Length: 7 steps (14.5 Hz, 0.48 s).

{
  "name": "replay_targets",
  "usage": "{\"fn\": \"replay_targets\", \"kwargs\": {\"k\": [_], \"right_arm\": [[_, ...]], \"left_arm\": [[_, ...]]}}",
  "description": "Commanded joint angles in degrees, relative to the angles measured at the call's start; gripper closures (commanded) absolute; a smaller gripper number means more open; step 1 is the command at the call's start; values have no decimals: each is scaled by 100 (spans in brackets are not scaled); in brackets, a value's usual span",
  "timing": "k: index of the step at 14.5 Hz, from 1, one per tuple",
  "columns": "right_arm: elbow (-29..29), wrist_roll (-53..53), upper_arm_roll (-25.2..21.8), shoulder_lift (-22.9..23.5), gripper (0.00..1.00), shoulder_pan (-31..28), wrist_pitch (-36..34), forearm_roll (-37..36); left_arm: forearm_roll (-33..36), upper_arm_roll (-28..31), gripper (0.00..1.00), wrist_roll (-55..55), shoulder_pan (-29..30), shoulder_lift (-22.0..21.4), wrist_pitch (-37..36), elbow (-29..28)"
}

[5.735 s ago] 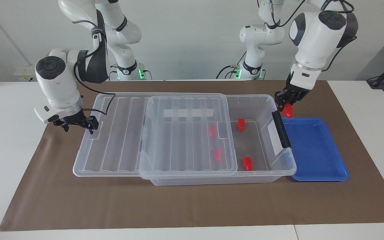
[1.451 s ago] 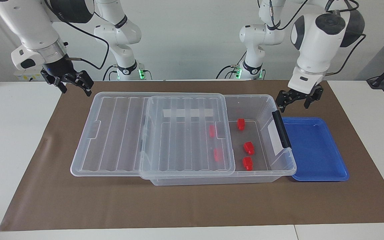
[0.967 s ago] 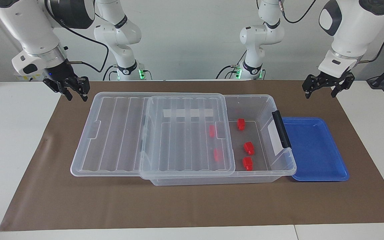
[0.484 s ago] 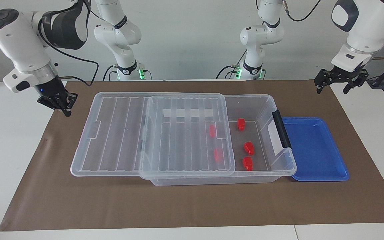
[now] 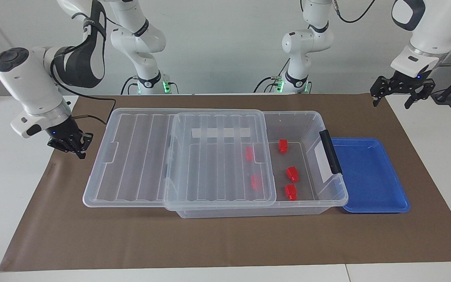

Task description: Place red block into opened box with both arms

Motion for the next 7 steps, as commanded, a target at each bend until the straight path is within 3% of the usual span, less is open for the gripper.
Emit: {"fn": "replay_targets", "kwargs": {"k": [1, 7], "right_arm": [[-11, -153, 40, 90, 100, -10, 207, 201], [-11, -110, 40, 239, 100, 166, 330, 376]], "left_arm": [[-63, 93, 0, 32, -269, -99, 266, -227], [-80, 478, 0, 40, -637, -91, 469, -377]]}}
